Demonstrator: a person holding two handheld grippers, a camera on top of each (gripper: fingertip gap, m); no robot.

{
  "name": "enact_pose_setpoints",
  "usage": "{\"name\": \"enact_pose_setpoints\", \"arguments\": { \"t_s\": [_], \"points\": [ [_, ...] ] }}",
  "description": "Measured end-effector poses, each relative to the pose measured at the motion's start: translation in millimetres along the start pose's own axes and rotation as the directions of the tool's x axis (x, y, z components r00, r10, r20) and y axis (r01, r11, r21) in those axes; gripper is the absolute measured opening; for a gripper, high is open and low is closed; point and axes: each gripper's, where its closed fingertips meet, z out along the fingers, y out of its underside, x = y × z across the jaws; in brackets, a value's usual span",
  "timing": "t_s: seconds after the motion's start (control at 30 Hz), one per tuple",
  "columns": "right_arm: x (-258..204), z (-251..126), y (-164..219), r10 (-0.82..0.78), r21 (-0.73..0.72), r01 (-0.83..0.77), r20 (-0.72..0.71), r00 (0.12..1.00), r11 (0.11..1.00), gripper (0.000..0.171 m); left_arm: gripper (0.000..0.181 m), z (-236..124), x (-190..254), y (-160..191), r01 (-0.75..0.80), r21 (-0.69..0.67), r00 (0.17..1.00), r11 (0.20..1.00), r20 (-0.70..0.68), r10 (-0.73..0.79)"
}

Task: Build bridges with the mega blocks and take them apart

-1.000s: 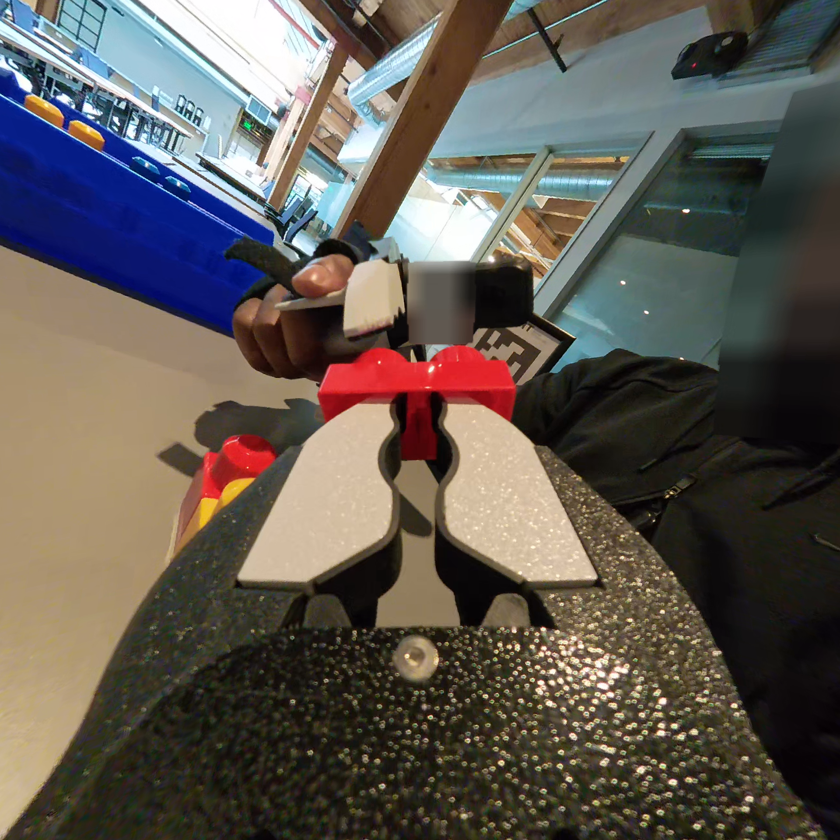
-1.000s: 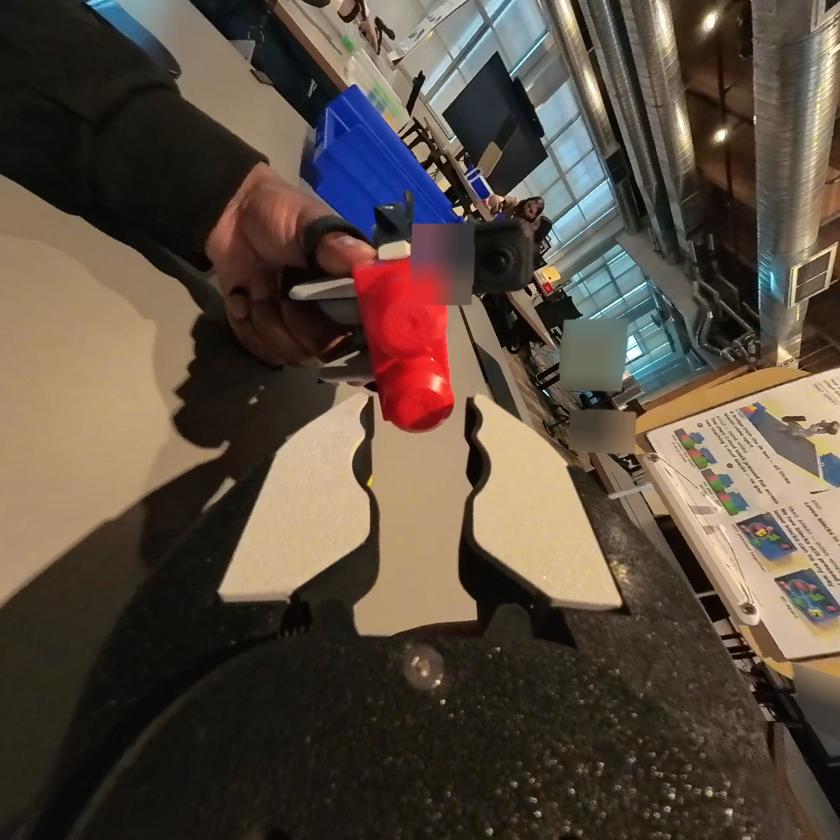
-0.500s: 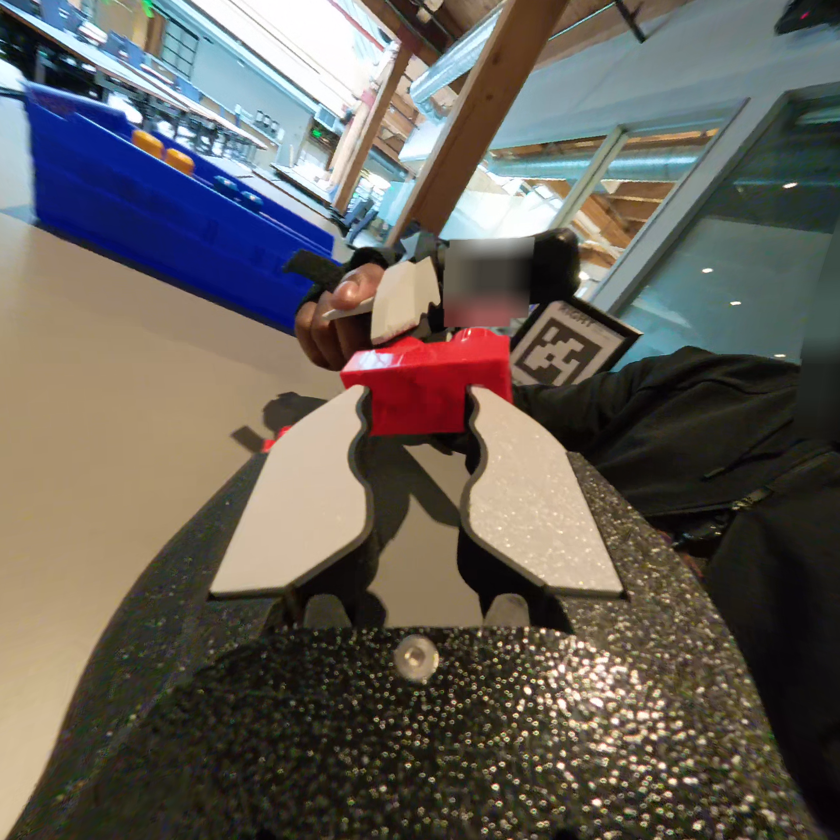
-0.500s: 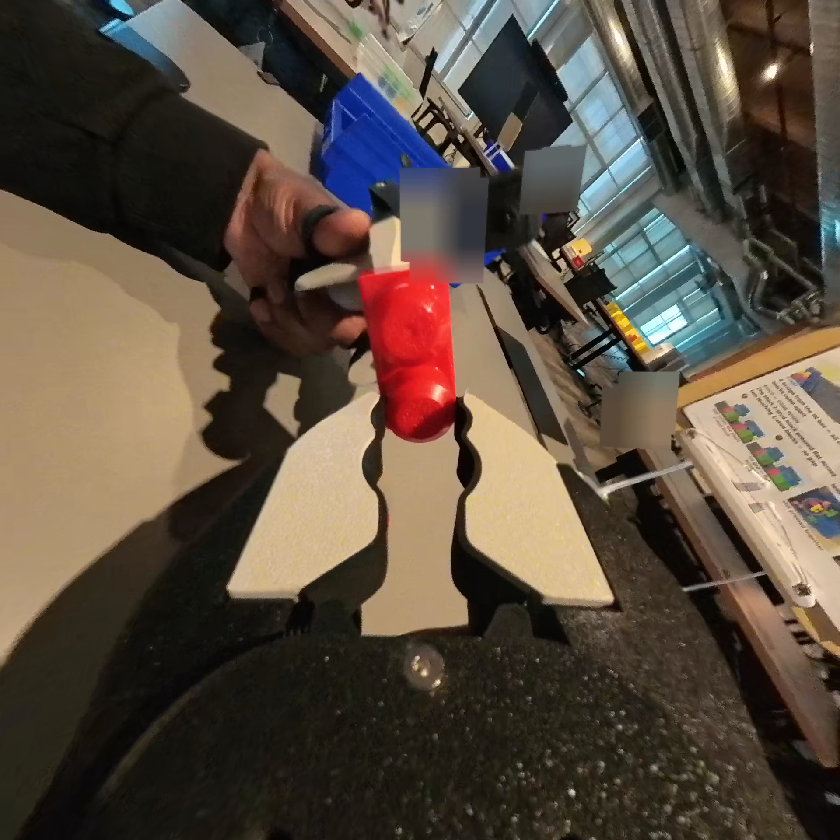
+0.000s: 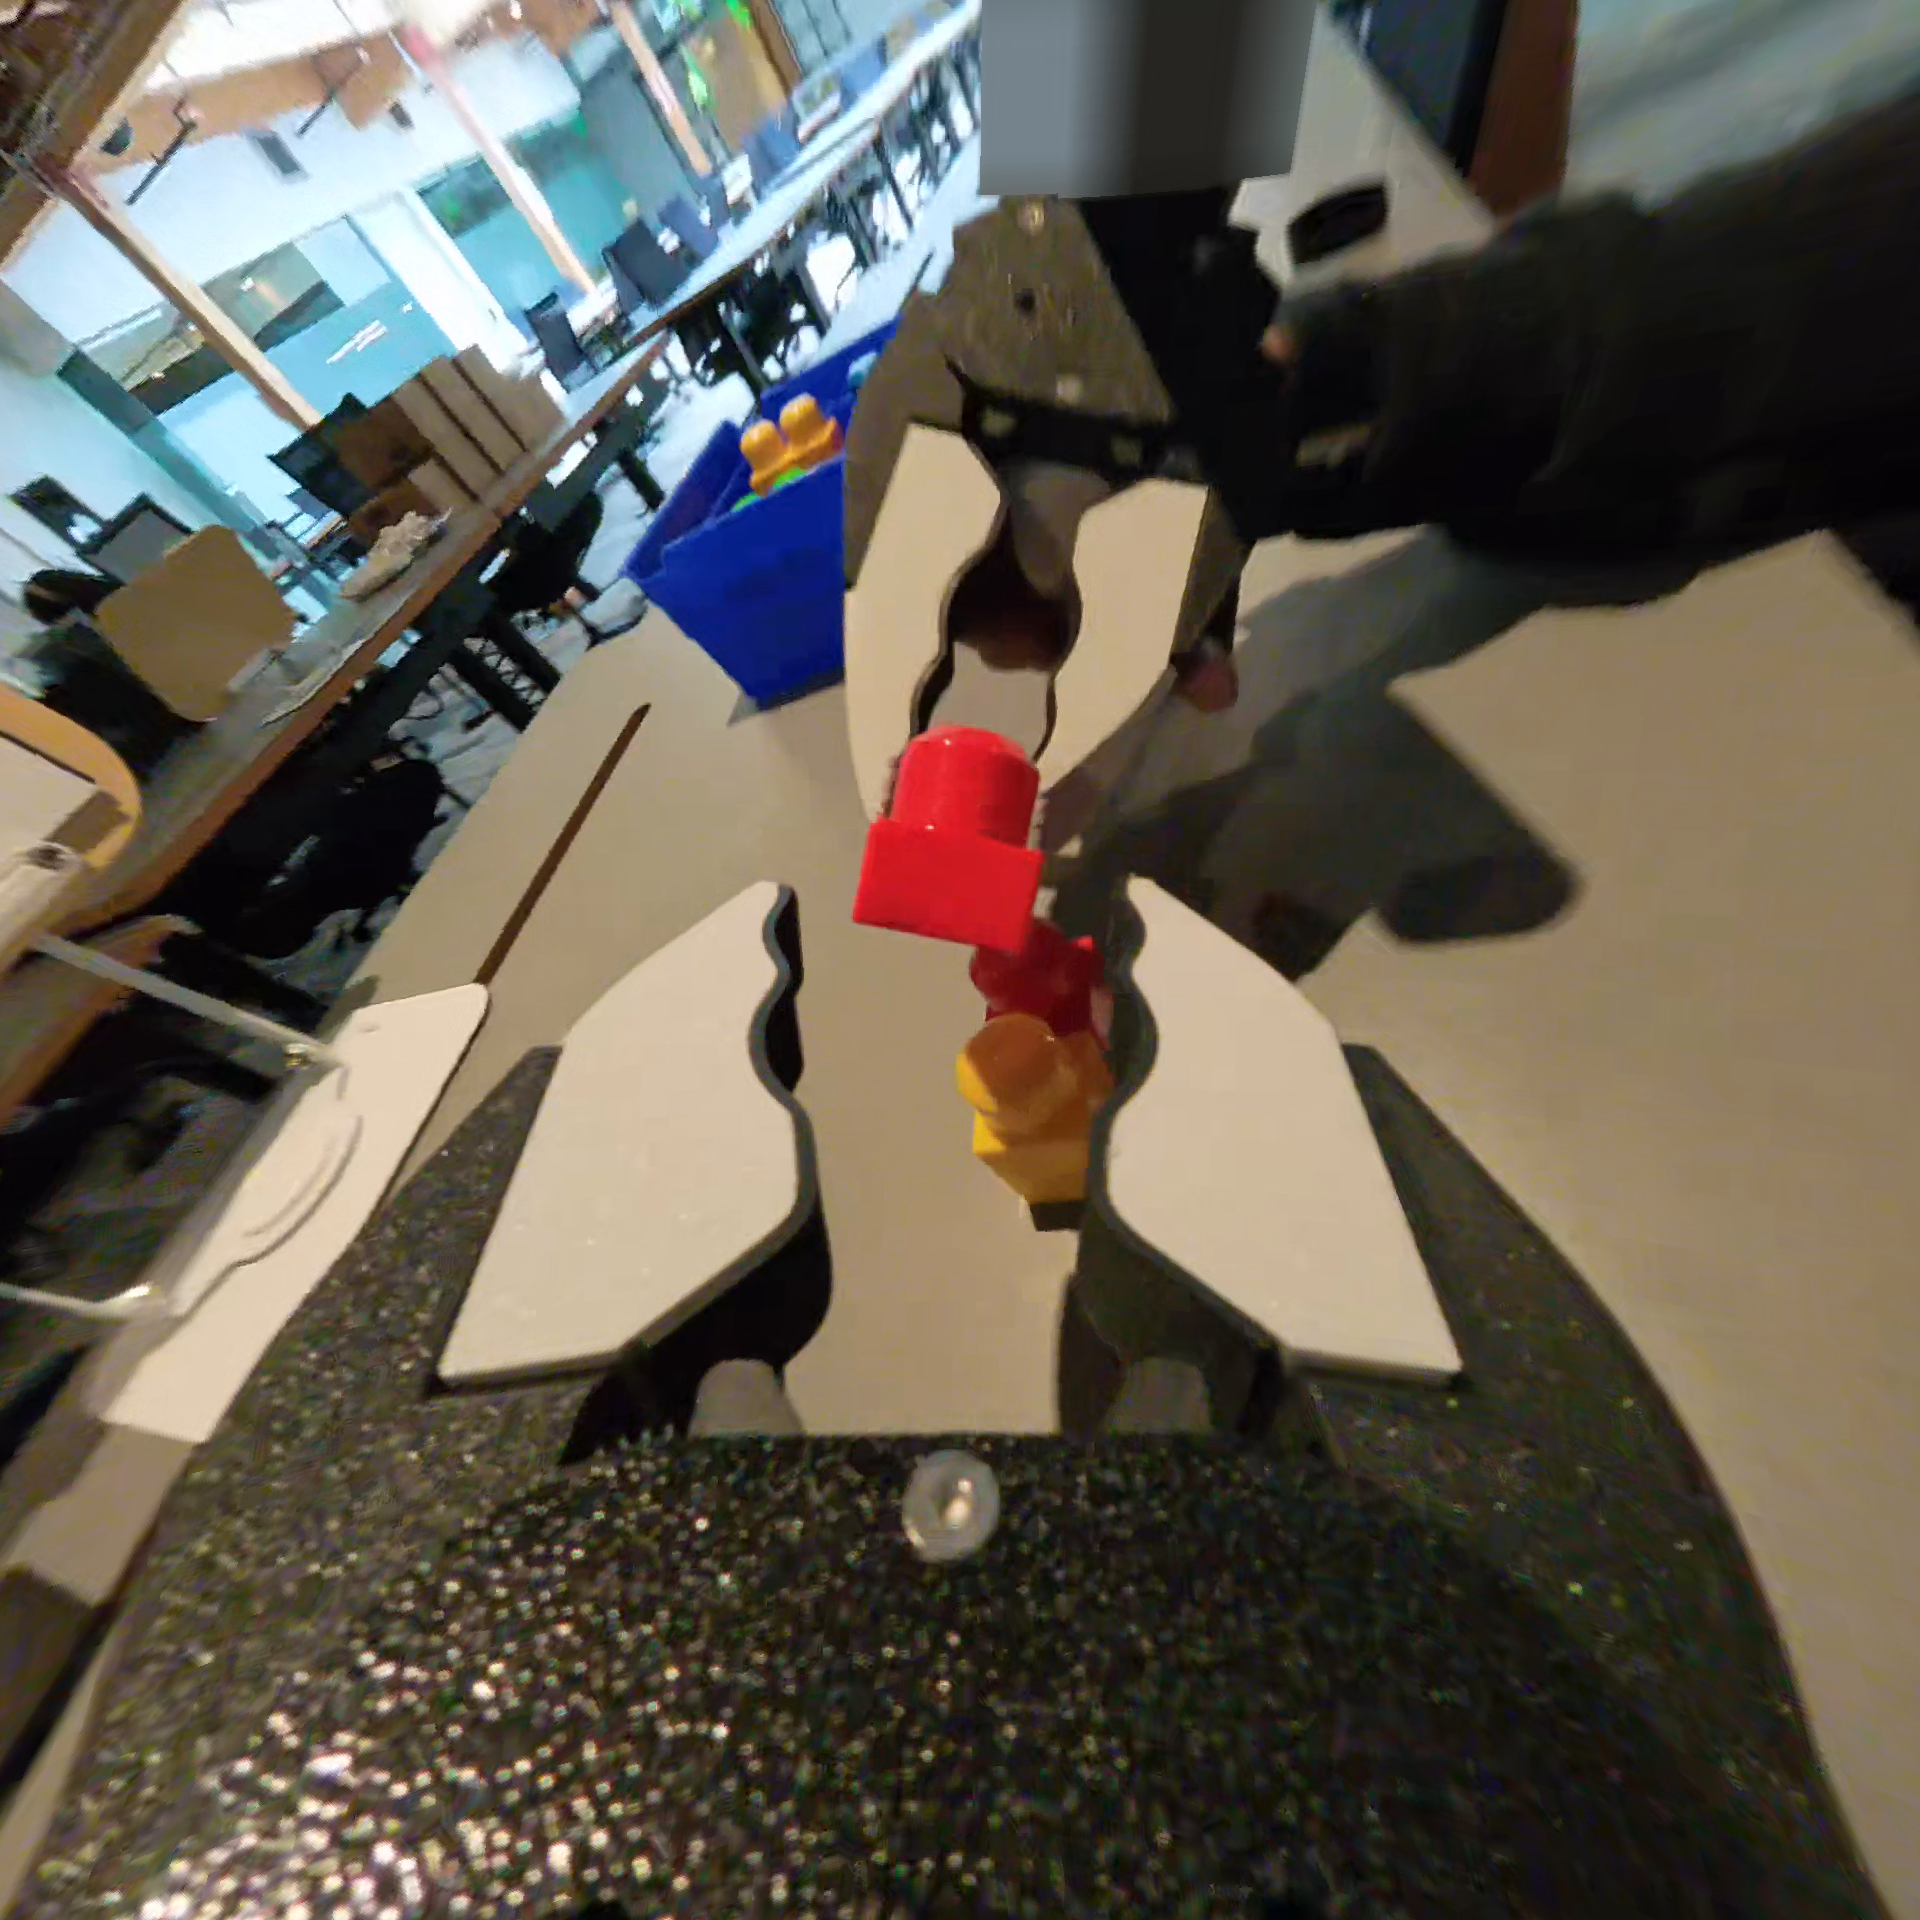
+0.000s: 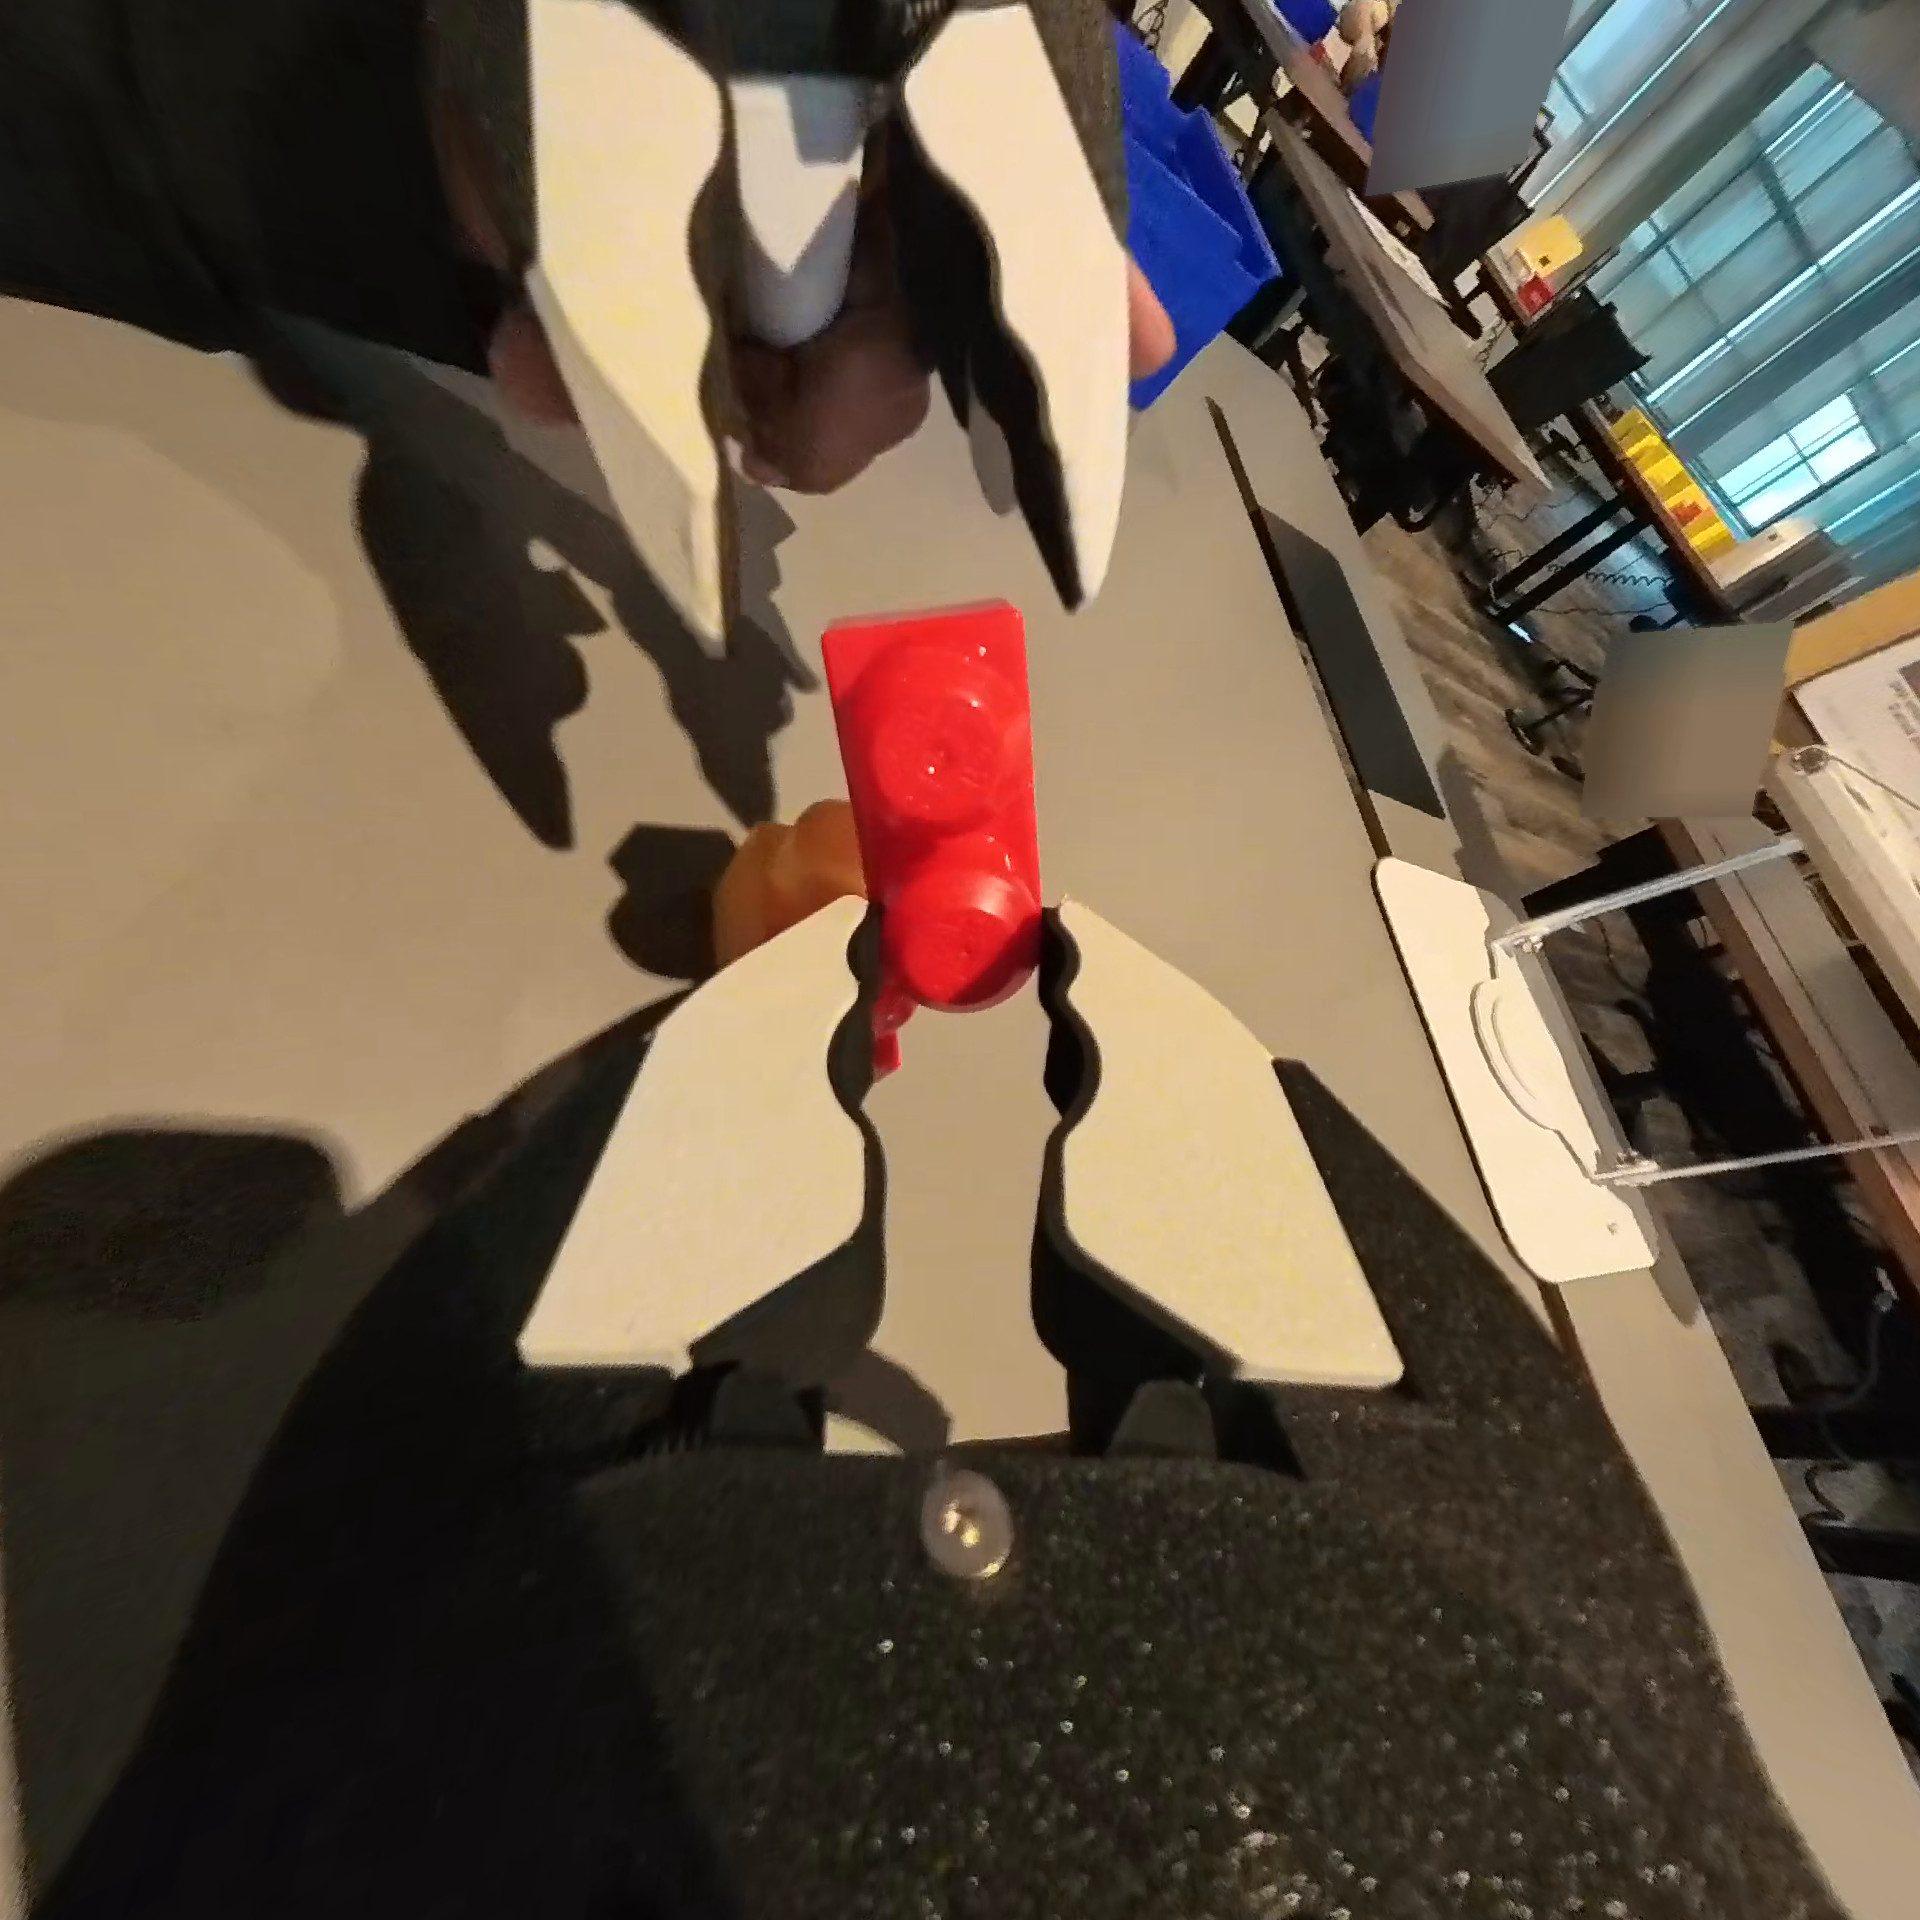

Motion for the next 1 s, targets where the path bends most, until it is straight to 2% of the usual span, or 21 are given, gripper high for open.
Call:
{"name": "enact_pose_setpoints", "arguments": {
  "t_s": [0.1,0.2,0.3,0.4,0.47,0.53,0.6,0.73,0.87,1.0],
  "points": [
    [-2.3,0.9,-0.9,-0.017,-0.005,0.017,0.004,1.0,1.0,0.029,0.056,6.6,1.9,-0.2,-0.065,-0.031,0.997,0.997,0.031,0.066],
    [-5.0,2.6,-0.4,-0.032,-0.014,0.032,0.011,0.999,0.999,0.029,0.048,8.9,4.6,3.1,-0.103,-0.064,0.994,0.993,0.029,0.105],
    [-8.0,3.7,-1.0,-0.048,-0.016,0.049,0.02,0.999,0.999,0.029,0.035,9.4,6.1,4.4,-0.114,-0.075,0.993,0.991,0.024,0.116],
    [-6.8,3.0,-2.2,-0.057,-0.008,0.058,0.008,0.998,0.998,0.029,0.035,9.0,5.2,5.0,-0.111,-0.074,0.993,0.991,0.029,0.113],
    [-4.5,1.5,-4.2,-0.049,0.012,0.049,-0.003,0.999,0.999,0.03,0.034,8.9,2.7,3.0,-0.043,-0.049,0.999,0.998,0.024,0.044],
    [-1.2,-2.5,-10.7,-0.007,0.073,0.008,-0.005,1.0,0.997,0.032,0.034,7.1,-2.4,-4.0,0.093,0.028,0.996,0.995,0.0,-0.093],
    [2.0,-8.4,-20.7,0.086,0.16,-0.089,0.028,0.996,0.983,0.043,0.034,3.5,-8.1,-14.5,0.255,0.141,0.967,0.957,-0.057,-0.249],
    [10.9,-13.9,-32.0,0.285,0.285,-0.309,0.122,0.951,0.907,0.055,0.034,-9.8,-18.3,-37.3,0.494,0.368,0.87,0.788,-0.225,-0.439],
    [10.0,-13.6,-42.2,0.373,0.353,-0.431,0.221,0.901,0.831,0.061,0.034,-21.7,-28.0,-45.4,0.584,0.471,0.811,0.661,-0.313,-0.494],
    [9.0,-15.5,-55.0,0.409,0.401,-0.498,0.29,0.865,0.769,0.06,0.034,-23.6,-29.6,-44.7,0.583,0.481,0.812,0.655,-0.312,-0.494]
  ]
}}
